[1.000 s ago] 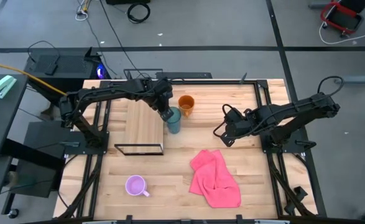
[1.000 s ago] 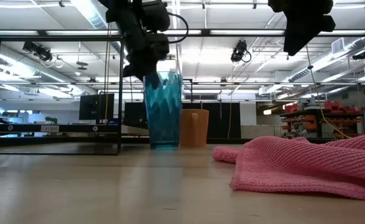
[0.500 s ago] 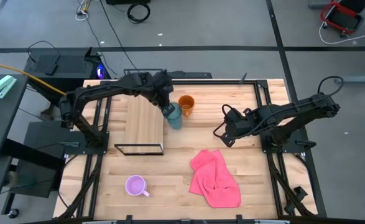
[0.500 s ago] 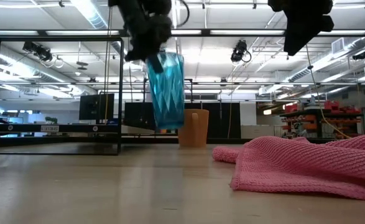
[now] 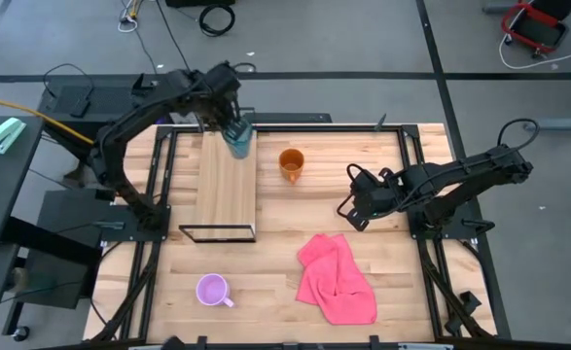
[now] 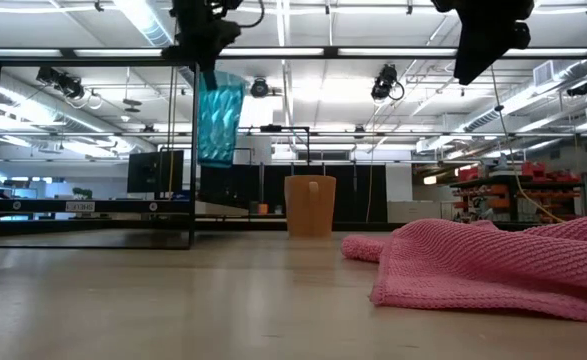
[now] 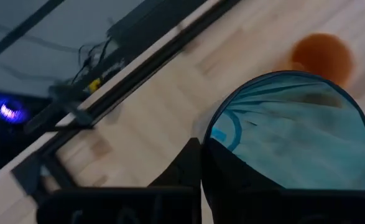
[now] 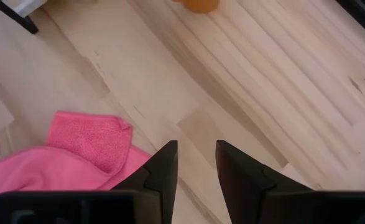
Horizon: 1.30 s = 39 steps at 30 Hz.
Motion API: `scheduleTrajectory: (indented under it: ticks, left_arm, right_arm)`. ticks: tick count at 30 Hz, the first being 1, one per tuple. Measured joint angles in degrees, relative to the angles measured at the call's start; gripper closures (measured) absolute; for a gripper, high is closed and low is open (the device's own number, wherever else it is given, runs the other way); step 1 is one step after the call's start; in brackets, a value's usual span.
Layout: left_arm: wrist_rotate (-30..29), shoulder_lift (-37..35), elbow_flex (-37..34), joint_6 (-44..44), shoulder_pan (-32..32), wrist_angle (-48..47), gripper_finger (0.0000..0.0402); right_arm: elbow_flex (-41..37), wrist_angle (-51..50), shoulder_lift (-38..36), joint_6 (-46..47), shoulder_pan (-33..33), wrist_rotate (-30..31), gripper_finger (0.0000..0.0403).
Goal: Stack small to large cups/mugs on shelf
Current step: Put the blue cup on the shelf
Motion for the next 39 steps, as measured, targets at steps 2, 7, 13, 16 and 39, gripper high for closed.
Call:
scheduleTrajectory:
  ticks: [2, 7, 13, 16, 39]
  left_arm:
    - [0.17, 0.37, -0.03, 0.13, 2.64, -0.62, 0.039]
    - [2.49, 1.69, -0.07, 1.1, 8.6, -0.18, 0.039]
    - [8.04, 5.65, -0.09, 1.45, 12.67, -0.2, 0.039]
    - [8.4, 7.3, -0.11, 2.47, 13.47, -0.16, 0.039]
    - [8.3, 1.51, -16.37, 2.43, 17.51, 14.89, 0.039]
  right_arm:
    - [0.0, 0.54, 0.0, -0.81, 0.0, -0.02, 0.0286]
    - [0.01, 0.57, 0.0, -1.26, 0.0, -0.02, 0.0286]
    - [0.01, 1.4, 0.0, -1.22, 0.0, -0.29, 0.0286]
    - [0.01, 1.49, 0.0, -0.99, 0.0, -0.33, 0.0286]
    - [0.02, 1.95, 0.0, -0.78, -0.02, 0.44, 0.0286]
